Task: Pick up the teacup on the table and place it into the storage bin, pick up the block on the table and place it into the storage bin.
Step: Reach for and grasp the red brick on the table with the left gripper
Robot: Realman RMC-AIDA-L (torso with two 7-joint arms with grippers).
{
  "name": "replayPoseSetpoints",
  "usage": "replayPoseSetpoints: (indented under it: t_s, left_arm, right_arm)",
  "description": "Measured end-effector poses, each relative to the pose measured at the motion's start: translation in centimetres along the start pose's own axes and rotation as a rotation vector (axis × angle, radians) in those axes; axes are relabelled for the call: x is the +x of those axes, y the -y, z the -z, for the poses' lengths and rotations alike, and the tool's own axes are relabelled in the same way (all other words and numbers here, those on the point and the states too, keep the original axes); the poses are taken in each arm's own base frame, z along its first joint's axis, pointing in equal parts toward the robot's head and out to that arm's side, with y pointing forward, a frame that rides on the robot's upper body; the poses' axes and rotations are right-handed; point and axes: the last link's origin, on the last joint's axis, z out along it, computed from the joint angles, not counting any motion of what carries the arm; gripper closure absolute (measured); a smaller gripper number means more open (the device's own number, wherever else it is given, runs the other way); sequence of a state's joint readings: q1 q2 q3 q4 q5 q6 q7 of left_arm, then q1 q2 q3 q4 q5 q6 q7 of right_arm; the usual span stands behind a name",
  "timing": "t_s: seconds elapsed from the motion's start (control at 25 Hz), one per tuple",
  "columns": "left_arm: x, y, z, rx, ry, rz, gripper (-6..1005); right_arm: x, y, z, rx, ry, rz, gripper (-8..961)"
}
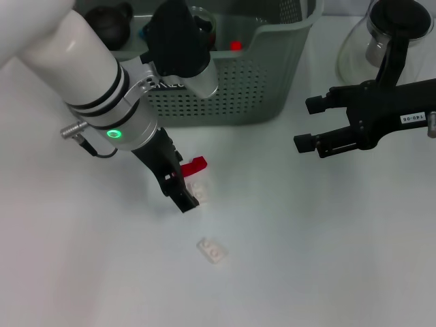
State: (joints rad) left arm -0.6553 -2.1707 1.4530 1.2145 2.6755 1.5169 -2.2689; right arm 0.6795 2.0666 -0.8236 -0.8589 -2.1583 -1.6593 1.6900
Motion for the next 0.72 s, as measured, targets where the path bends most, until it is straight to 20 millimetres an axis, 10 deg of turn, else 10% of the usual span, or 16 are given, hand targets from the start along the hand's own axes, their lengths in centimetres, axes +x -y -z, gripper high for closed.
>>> replayPoseSetpoints:
  t_s: [0.36, 0.72]
  left_arm:
    - [0.0, 1.0, -0.7, 0.057, 0.032, 0.011, 54]
    - [0.3, 1.3, -1.5, 0.085, 0.044, 0.010, 320]
  right_arm:
    - [0.0, 0.1, 0.0, 0.007, 0.002, 0.000, 25]
    - [0.1, 0.2, 0.1, 0.014, 0.001, -0.002, 25]
